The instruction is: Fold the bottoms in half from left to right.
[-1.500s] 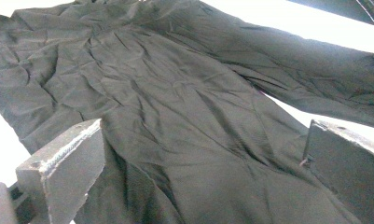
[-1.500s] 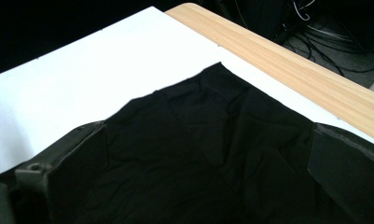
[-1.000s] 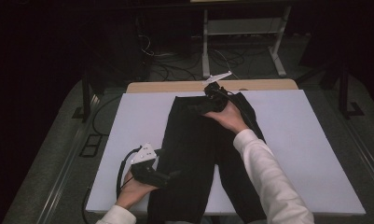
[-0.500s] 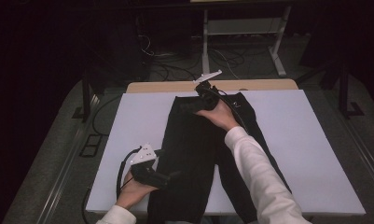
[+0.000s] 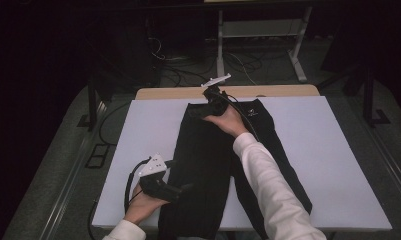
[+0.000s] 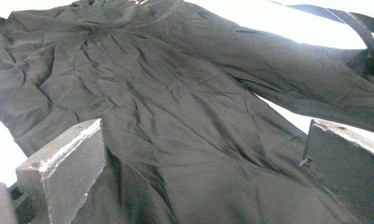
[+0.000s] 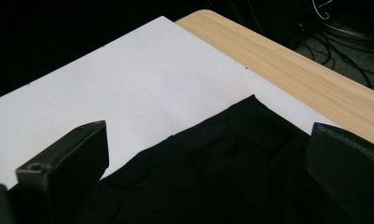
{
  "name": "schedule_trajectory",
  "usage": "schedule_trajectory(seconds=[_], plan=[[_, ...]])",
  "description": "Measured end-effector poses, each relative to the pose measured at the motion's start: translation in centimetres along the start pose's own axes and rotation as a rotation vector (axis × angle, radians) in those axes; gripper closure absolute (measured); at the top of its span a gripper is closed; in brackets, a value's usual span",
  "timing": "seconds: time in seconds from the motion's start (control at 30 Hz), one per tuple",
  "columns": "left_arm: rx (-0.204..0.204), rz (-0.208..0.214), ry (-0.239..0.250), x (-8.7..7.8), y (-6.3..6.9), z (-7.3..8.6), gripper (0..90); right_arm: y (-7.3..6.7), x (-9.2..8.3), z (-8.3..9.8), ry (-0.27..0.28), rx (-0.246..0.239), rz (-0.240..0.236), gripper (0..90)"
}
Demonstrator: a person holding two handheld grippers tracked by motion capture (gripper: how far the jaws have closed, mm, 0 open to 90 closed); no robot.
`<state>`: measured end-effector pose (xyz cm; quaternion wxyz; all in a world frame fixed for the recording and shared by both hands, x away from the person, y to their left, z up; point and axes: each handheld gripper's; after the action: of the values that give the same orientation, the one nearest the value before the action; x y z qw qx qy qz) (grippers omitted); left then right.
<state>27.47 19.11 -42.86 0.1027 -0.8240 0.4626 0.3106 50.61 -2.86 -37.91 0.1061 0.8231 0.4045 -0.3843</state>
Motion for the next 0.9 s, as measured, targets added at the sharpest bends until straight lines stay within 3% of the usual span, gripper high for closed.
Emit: schedule_trajectory(seconds=[0.9], plan=[[-0.002,0.009,0.009,-0.1,-0.1,0.0,0.0,0.3,5.6,-1.8,-0.04,0.053,-0.001,0.0]])
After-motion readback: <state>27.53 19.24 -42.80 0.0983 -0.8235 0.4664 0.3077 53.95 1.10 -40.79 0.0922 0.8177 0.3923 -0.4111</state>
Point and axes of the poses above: each handheld gripper's, and its own axes: x roughly forward along the jaws, z roughly out of its underside, y roughly to its right, and after that the axes turned 10 degrees about -y, right-handed
